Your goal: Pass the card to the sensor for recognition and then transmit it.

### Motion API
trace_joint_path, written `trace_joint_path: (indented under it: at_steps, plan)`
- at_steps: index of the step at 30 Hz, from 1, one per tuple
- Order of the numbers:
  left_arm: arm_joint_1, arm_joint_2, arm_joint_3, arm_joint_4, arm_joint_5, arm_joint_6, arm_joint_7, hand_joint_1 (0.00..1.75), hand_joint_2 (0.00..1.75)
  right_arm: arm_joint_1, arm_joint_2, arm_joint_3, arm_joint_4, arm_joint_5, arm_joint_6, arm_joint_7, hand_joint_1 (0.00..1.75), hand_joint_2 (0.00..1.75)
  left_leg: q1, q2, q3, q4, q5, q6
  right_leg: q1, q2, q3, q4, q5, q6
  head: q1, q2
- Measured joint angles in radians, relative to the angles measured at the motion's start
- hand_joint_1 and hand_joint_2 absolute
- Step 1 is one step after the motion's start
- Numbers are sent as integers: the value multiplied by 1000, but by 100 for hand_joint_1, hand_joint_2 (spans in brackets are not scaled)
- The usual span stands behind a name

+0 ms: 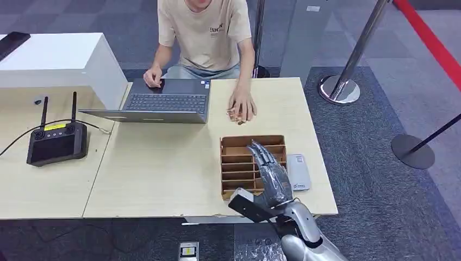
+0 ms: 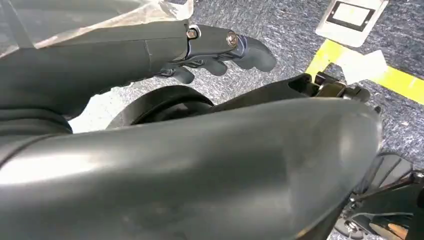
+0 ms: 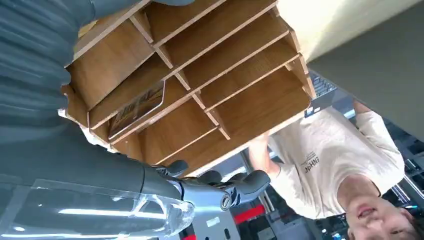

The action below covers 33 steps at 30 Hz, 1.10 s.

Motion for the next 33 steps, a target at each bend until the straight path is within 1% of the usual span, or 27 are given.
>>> trace_joint_path:
  at_steps: [3, 6, 10, 11, 12, 13, 14, 15, 16, 19, 22, 23, 25, 31, 33]
  plan:
    - [0, 0, 0, 0, -3, -1, 0, 0, 0, 0, 0, 0, 0, 24, -12, 0, 2, 175, 0, 0, 0, 0, 0, 0, 0, 0, 0, 0, 0, 0, 0, 0]
    - [0, 0, 0, 0, -9, -4, 0, 0, 0, -1, -1, 1, 0, 53, -19, 4, 9, 175, 0, 0, 0, 0, 0, 0, 0, 0, 0, 0, 0, 0, 0, 0]
    - [0, 0, 0, 0, -12, -8, 0, 0, 0, -6, -2, 1, -1, 65, -21, 7, 12, 175, 0, 0, 0, 0, 0, 0, 0, 0, 0, 0, 0, 0, 0, 0]
    - [0, 0, 0, 0, -13, -10, 0, 0, 0, -7, -2, 1, 0, 66, -21, 7, 17, 175, 0, 0, 0, 0, 0, 0, 0, 0, 0, 0, 0, 0, 0, 0]
    - [0, 0, 0, 0, -14, -10, 0, 0, 0, -8, -2, 1, 0, 66, -22, 7, 17, 175, 0, 0, 0, 0, 0, 0, 0, 0, 0, 0, 0, 0, 0, 0]
    - [0, 0, 0, 0, -15, -10, 0, 0, 0, -9, -2, 1, 0, 69, -24, 8, 26, 175, 0, 0, 0, 0, 0, 0, 0, 0, 0, 0, 0, 0, 0, 0]
    - [-1, 0, 0, 0, -15, -10, 0, 0, 0, -11, -2, 1, 0, 73, -29, 8, 26, 175, 0, 0, 0, 0, 0, 0, 0, 0, 0, 0, 0, 0, 0, 0]
    - [-1, 0, 0, 0, -15, -10, 0, 0, 0, -11, -3, 1, 0, 77, -34, 8, 33, 175, 0, 0, 0, 0, 0, 0, 0, 0, 0, 0, 0, 0, 0, 0]
    - [-1, 0, 0, 0, -16, -11, 0, 0, 0, -11, -3, 1, 0, 84, -40, 8, 35, 175, 0, 0, 0, 0, 0, 0, 0, 0, 0, 0, 0, 0, 0, 0]
    - [-1, 0, 0, 0, -18, -11, -1, 0, 0, -11, -3, 0, -1, 92, -47, 10, 33, 175, 0, 0, 0, 0, 0, 0, 0, 0, 0, 0, 0, 0, 0, 0]
    - [-1, 0, 0, 0, -18, -11, -1, 0, 0, -11, -3, 0, -1, 99, -51, 11, 37, 175, 0, 0, 0, 0, 0, 0, 0, 0, 0, 0, 0, 0, 0, 0]
    - [-1, 0, 0, 0, -18, -11, -1, 0, 0, -11, -3, 0, -1, 99, -51, 11, 35, 175, 0, 0, 0, 0, 0, 0, 0, 0, 0, 0, 0, 0, 0, 0]
    - [-1, 0, 0, 0, -18, -11, -1, 0, 0, -11, -3, -1, -1, 100, -52, 11, 38, 175, 0, 0, 0, 0, 0, 0, 0, 0, 0, 0, 0, 0, 0, 0]
    - [0, 0, 0, 0, -19, -11, -1, 0, 0, -11, -5, -1, -1, 102, -54, 11, 37, 175, 0, 0, 0, 0, 0, 0, 0, 0, 0, 0, 0, 0, 0, 0]
    - [0, 0, 0, 0, -21, -13, -1, 0, 0, -9, -5, -1, -1, 103, -57, 14, 40, 175, 0, 0, 0, 0, 0, 0, 0, 0, 0, 0, 0, 0, 0, 0]
